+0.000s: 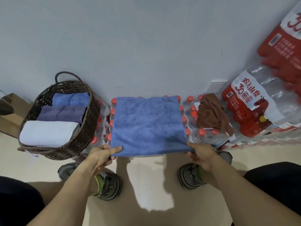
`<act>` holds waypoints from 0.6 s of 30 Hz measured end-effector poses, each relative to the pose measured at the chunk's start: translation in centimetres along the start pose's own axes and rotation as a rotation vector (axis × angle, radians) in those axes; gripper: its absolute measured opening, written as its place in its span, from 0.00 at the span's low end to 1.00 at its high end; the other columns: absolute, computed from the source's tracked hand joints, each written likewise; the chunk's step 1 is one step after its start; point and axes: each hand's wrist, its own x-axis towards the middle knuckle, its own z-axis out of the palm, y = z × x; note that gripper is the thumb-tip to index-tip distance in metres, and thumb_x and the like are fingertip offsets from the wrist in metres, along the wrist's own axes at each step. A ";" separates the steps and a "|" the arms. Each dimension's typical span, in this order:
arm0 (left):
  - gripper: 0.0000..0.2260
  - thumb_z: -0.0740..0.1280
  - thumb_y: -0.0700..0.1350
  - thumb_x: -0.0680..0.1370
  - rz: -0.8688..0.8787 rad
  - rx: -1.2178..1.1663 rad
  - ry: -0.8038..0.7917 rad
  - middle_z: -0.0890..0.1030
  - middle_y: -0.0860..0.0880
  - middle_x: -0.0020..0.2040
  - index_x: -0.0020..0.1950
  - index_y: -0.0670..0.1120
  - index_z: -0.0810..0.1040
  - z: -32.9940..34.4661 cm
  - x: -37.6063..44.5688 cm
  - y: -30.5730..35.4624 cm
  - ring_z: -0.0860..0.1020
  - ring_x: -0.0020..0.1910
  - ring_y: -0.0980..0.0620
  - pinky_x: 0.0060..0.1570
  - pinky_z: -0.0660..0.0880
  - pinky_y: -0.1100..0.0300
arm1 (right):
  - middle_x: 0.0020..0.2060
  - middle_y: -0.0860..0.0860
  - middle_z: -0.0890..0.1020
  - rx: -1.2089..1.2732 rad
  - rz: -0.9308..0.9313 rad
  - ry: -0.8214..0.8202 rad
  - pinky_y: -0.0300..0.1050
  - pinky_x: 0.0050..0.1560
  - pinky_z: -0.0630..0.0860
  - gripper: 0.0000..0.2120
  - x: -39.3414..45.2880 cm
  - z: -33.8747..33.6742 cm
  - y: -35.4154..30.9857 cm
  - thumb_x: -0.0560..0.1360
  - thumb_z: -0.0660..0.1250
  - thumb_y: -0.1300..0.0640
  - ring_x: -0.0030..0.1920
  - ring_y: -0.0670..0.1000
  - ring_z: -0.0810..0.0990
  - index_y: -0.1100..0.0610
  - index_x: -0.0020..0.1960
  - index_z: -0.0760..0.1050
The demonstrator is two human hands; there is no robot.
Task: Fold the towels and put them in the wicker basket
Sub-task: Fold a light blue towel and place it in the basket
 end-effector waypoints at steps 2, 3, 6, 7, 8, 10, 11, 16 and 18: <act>0.16 0.76 0.47 0.71 0.026 0.056 0.040 0.71 0.43 0.27 0.44 0.37 0.77 -0.2 -0.3 1.2 0.62 0.22 0.52 0.18 0.57 0.67 | 0.35 0.55 0.80 -0.041 -0.002 -0.090 0.42 0.29 0.74 0.08 -0.6 -0.2 -1.1 0.77 0.69 0.56 0.28 0.48 0.76 0.59 0.53 0.77; 0.17 0.75 0.50 0.73 0.046 0.072 0.059 0.70 0.43 0.26 0.42 0.36 0.77 -0.3 -0.4 1.8 0.63 0.21 0.51 0.18 0.59 0.67 | 0.35 0.54 0.79 -0.055 -0.018 -0.129 0.41 0.28 0.73 0.07 -0.9 -0.3 -1.8 0.78 0.69 0.55 0.28 0.47 0.75 0.58 0.52 0.77; 0.11 0.71 0.47 0.77 0.137 0.111 0.034 0.71 0.43 0.24 0.43 0.39 0.77 -0.8 -0.7 3.5 0.65 0.17 0.51 0.19 0.62 0.67 | 0.37 0.53 0.79 -0.090 -0.116 -0.217 0.41 0.29 0.74 0.07 -1.9 -0.8 -3.9 0.78 0.68 0.54 0.30 0.48 0.75 0.57 0.53 0.80; 0.08 0.70 0.45 0.78 0.186 0.124 0.023 0.73 0.43 0.26 0.47 0.41 0.76 -0.9 -0.7 4.0 0.66 0.19 0.51 0.20 0.64 0.66 | 0.38 0.53 0.80 -0.097 -0.144 -0.247 0.42 0.31 0.75 0.08 -2.2 -0.9 -4.6 0.78 0.68 0.55 0.31 0.49 0.76 0.57 0.54 0.81; 0.05 0.70 0.43 0.78 0.241 0.124 0.019 0.77 0.44 0.30 0.51 0.44 0.76 -0.9 -0.8 4.4 0.69 0.21 0.51 0.21 0.67 0.64 | 0.39 0.53 0.81 -0.105 -0.163 -0.273 0.43 0.35 0.77 0.09 -2.4 -1.0 -5.3 0.78 0.68 0.55 0.32 0.49 0.77 0.57 0.55 0.83; 0.06 0.69 0.42 0.78 0.319 0.109 -0.007 0.82 0.47 0.38 0.54 0.48 0.79 -0.9 -0.9 5.0 0.74 0.26 0.51 0.23 0.71 0.62 | 0.44 0.53 0.84 -0.114 -0.173 -0.314 0.45 0.43 0.80 0.09 -2.6 -1.2 -6.1 0.76 0.69 0.57 0.37 0.49 0.81 0.56 0.55 0.83; 0.06 0.69 0.43 0.78 0.321 0.094 -0.041 0.83 0.48 0.40 0.54 0.48 0.81 -0.9 -1.0 5.2 0.75 0.28 0.52 0.24 0.72 0.62 | 0.47 0.54 0.85 -0.112 -0.170 -0.336 0.44 0.44 0.81 0.11 -2.6 -1.3 -6.4 0.75 0.70 0.59 0.40 0.50 0.83 0.56 0.57 0.83; 0.15 0.69 0.42 0.71 0.217 -0.113 -0.252 0.83 0.44 0.40 0.57 0.40 0.81 -1.5 -1.5 5.5 0.81 0.34 0.53 0.36 0.80 0.63 | 0.54 0.51 0.85 -0.004 -0.253 -0.365 0.44 0.48 0.81 0.21 -2.8 -0.8 -6.6 0.72 0.70 0.70 0.50 0.50 0.83 0.53 0.62 0.78; 0.17 0.70 0.36 0.69 0.247 -0.176 -0.284 0.84 0.43 0.44 0.58 0.40 0.81 -1.3 -1.7 5.4 0.83 0.40 0.52 0.43 0.82 0.62 | 0.52 0.53 0.86 -0.036 -0.311 -0.278 0.45 0.50 0.81 0.20 -2.8 -0.5 -6.5 0.73 0.70 0.71 0.50 0.51 0.84 0.54 0.61 0.78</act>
